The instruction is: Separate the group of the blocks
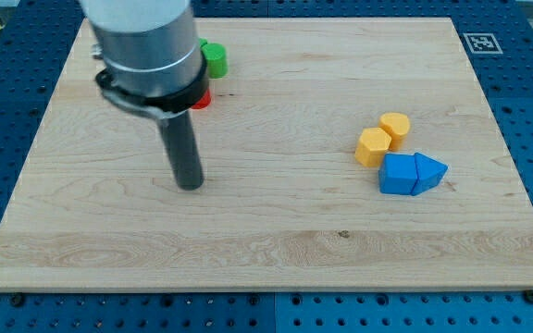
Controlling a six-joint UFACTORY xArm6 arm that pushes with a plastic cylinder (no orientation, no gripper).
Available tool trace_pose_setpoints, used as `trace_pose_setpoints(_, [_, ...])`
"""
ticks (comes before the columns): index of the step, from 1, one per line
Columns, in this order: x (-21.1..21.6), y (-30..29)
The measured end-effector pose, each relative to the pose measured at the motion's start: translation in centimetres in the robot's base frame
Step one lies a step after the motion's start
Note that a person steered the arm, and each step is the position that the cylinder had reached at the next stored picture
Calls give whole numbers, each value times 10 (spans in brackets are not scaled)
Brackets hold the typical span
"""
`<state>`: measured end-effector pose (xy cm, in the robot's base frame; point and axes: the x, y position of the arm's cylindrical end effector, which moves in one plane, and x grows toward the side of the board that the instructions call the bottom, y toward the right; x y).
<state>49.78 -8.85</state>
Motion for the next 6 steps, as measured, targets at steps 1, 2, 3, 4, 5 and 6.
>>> trace_pose_setpoints(1, [-14,14])
trace_pose_setpoints(2, [-15,15])
trace_pose_setpoints(3, [-18,34])
trace_pose_setpoints(4, [-38,70])
trace_pose_setpoints(5, [-54,98])
trace_pose_setpoints(6, [-67,100])
